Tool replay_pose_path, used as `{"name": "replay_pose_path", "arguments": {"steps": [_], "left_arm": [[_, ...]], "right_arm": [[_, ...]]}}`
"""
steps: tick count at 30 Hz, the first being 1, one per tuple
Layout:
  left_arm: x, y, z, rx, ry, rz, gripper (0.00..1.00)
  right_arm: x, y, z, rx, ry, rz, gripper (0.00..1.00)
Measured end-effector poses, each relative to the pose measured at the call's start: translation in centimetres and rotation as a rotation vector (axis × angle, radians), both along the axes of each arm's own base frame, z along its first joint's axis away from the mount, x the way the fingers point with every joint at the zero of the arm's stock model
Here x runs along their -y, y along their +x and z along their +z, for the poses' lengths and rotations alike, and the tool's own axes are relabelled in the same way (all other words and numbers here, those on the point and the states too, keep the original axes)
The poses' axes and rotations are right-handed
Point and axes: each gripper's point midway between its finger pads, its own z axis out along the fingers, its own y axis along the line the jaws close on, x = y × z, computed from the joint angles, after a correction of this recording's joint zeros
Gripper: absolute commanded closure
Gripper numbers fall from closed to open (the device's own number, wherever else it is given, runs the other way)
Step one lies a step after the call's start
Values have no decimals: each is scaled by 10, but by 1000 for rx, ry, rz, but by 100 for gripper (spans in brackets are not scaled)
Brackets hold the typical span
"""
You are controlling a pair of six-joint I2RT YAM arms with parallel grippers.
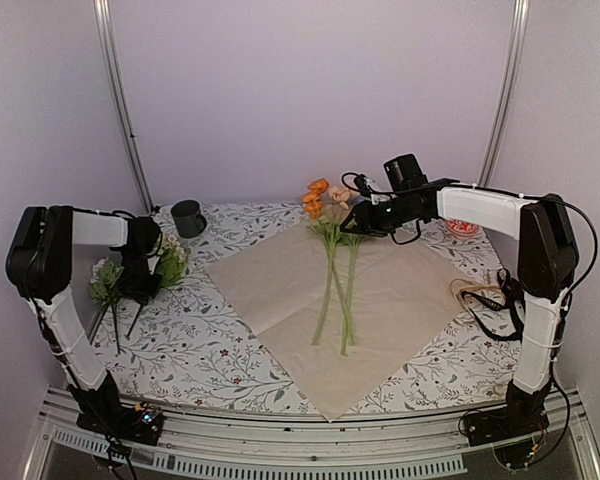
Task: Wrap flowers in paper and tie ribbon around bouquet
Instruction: Pick up the fake flower from the corner of the board, then pass from the left arm to the right
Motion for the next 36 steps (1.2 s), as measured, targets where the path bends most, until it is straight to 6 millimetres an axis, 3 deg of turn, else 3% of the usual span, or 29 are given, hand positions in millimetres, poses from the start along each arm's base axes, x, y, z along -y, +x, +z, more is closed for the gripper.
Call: {"name": "replay_pose_path", "arguments": {"steps": [7, 12, 15, 17, 20, 22, 24, 27, 30, 33, 36], "left_arm": [[6, -8, 10, 17, -28, 9, 100], [22, 3, 53, 164, -100, 7, 100], [48, 26, 111, 416, -216, -41, 100], [84, 38, 177, 693, -345, -140, 100], [142, 26, 261, 1010, -559, -324, 100], [178, 12, 296, 1125, -696, -440, 100], [221, -8, 326, 1205, -860, -582, 100], [275, -35, 337, 1209, -1053, -743, 100], [318, -60, 333, 1148, -1208, -869, 100], [343, -74, 330, 1106, -1289, -943, 100], [359, -81, 328, 1078, -1332, -989, 100]], "right_arm": [[0, -1, -1, -3, -2, 0, 59], [1, -2, 5, 3, 2, 1, 58], [-3, -7, 21, 28, 25, 18, 58], [-12, -13, 38, 65, 58, 53, 58], [-35, -32, 69, 145, 130, 155, 56], [-61, -54, 93, 207, 204, 267, 55], [-96, -92, 121, 275, 312, 423, 53], [-132, -141, 155, 348, 455, 607, 49], [-152, -178, 181, 395, 562, 721, 45], [-155, -184, 198, 432, 618, 740, 45], [-151, -181, 210, 446, 655, 730, 62]]}}
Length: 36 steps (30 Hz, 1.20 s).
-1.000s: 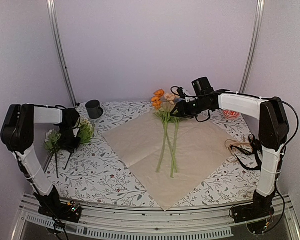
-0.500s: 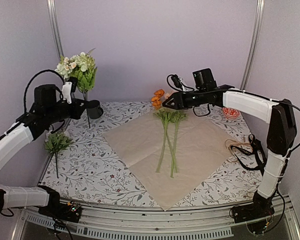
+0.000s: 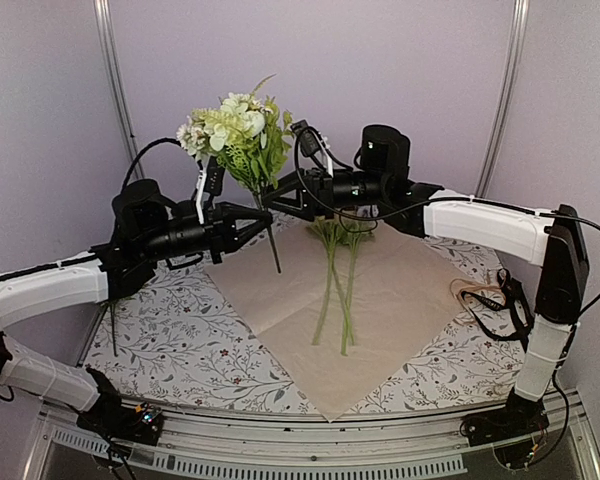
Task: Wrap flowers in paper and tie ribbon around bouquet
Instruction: Pass from the left arm to the right, then place the fake flower on the flattened wrapping paper.
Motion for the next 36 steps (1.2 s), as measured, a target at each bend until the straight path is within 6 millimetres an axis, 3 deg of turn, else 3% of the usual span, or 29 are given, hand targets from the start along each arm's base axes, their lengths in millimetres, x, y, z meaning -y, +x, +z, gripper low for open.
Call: {"name": "replay_pose_path", "arguments": {"steps": [6, 9, 12, 13, 14, 15, 16, 18, 21, 24, 26, 27, 29, 32, 34, 36], "left_arm": [[9, 1, 1, 8, -9, -19, 100], [13, 4, 3, 6, -7, -21, 100], [17, 5, 6, 3, -5, -35, 100], [18, 5, 6, 0, -3, -36, 81], [18, 6, 5, -5, 1, -35, 42], [18, 7, 5, -8, 4, -30, 18], [18, 8, 4, -9, 11, -18, 5], [15, 17, -2, -30, 34, 34, 1], [2, 35, -17, -73, 96, 162, 1], [-27, 66, -36, -148, 184, 361, 1], [-63, 94, -51, -229, 244, 525, 1], [-95, 113, -64, -296, 280, 645, 1], [-149, 136, -88, -396, 335, 826, 1], [-216, 144, -130, -536, 422, 1028, 1], [-242, 135, -156, -612, 481, 1097, 1], [-257, 128, -173, -660, 515, 1135, 1]], "right_arm": [[3, -5, 8, -11, 23, 38, 77], [4, -8, 9, -7, 27, 53, 99], [4, -8, 8, 1, 29, 55, 100], [5, -6, 8, -2, 27, 52, 100], [5, -5, 8, -1, 27, 48, 100], [6, -1, 7, -3, 26, 36, 100], [8, 4, 5, -14, 21, 18, 100], [10, 13, -2, -52, 6, -14, 100], [23, 50, -27, -175, -45, -150, 100], [50, 107, -69, -320, -117, -369, 100], [65, 145, -112, -410, -184, -518, 100], [72, 157, -125, -435, -202, -557, 100], [83, 181, -171, -510, -278, -649, 100], [90, 195, -240, -599, -404, -740, 100], [94, 194, -280, -645, -488, -776, 100], [96, 192, -305, -671, -546, -797, 100]]}}
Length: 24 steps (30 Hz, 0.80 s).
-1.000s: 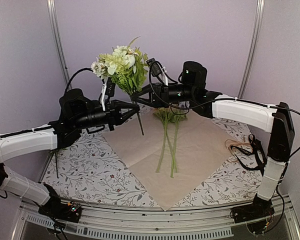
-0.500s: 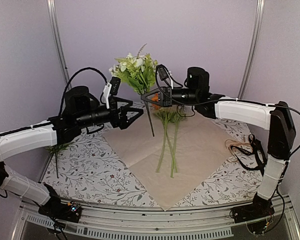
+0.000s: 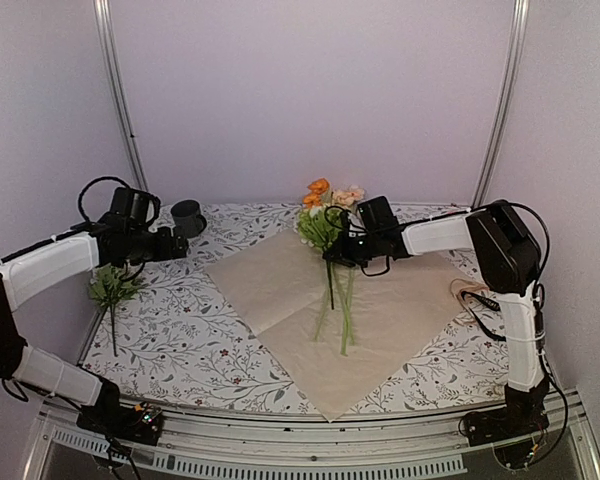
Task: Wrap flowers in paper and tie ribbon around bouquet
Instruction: Place the fake flower on the flattened wrapping paper, then pick up the fake flower from the corner of the board.
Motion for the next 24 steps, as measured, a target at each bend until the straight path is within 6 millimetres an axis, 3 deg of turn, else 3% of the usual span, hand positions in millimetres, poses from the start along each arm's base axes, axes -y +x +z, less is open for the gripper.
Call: {"name": "replay_pose_path", "arguments": {"steps": [4, 9, 15, 19, 24], "left_arm": [[-31, -12, -25, -77, 30, 80, 1], [-67, -22, -43, -128, 52, 180, 1], [-106, -35, -59, -176, 67, 283, 1], [-141, -45, -66, -199, 65, 387, 1], [-181, -64, -73, -220, 50, 514, 1]], "right_arm": [[2, 1, -11, -5, -33, -11, 97], [2, 3, -10, 8, -43, -20, 68], [9, 4, -4, 32, -70, -39, 56], [14, 2, 26, 89, -68, -48, 53], [23, -3, 87, 206, -38, -52, 51]]}}
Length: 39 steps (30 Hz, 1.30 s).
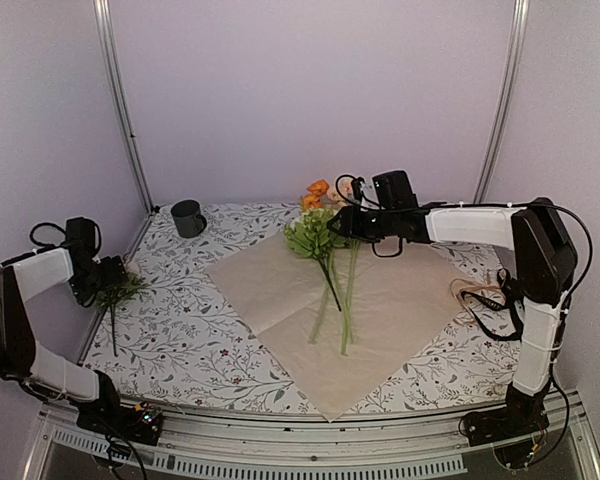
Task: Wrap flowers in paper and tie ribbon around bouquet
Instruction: Pick up the fake flower from the corner of the board.
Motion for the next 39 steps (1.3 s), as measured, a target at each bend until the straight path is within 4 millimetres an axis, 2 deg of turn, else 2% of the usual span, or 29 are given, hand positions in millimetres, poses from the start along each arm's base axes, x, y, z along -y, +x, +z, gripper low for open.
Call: {"name": "replay_pose_path", "arguments": {"steps": [3, 6, 11, 16, 18, 20, 24, 29, 33, 35, 37, 39], "left_arm": [[-17, -8, 1, 5, -2, 54, 1], [-26, -12, 0, 7, -7, 72, 1], [-23, -16, -17, -26, -57, 43, 5], [-12, -17, -48, -106, -136, -9, 19], [-7, -17, -58, -129, -164, -29, 30], [-3, -17, -62, -139, -185, -40, 48], [2, -15, -68, -138, -219, -62, 99], [0, -15, -68, -129, -241, -68, 100], [-5, -15, -59, -100, -233, -57, 100], [-6, -14, -49, -70, -215, -53, 100], [-6, -13, -30, -14, -184, -48, 100], [-4, -10, 1, 75, -130, -50, 100]], "right_arm": [[7, -8, 28, 57, 11, 4, 51], [11, -15, 40, 86, 10, 14, 50], [15, -21, 35, 89, -9, 30, 49], [14, -24, 32, 92, -17, 49, 49], [13, -25, 32, 94, -17, 56, 48], [13, -25, 33, 95, -17, 61, 48], [12, -26, 33, 97, -17, 67, 48], [12, -26, 33, 101, -21, 71, 47], [14, -28, 34, 106, -28, 75, 47], [15, -30, 38, 111, -28, 76, 47], [16, -31, 43, 121, -25, 78, 47], [16, -32, 49, 136, -24, 84, 47]]}}
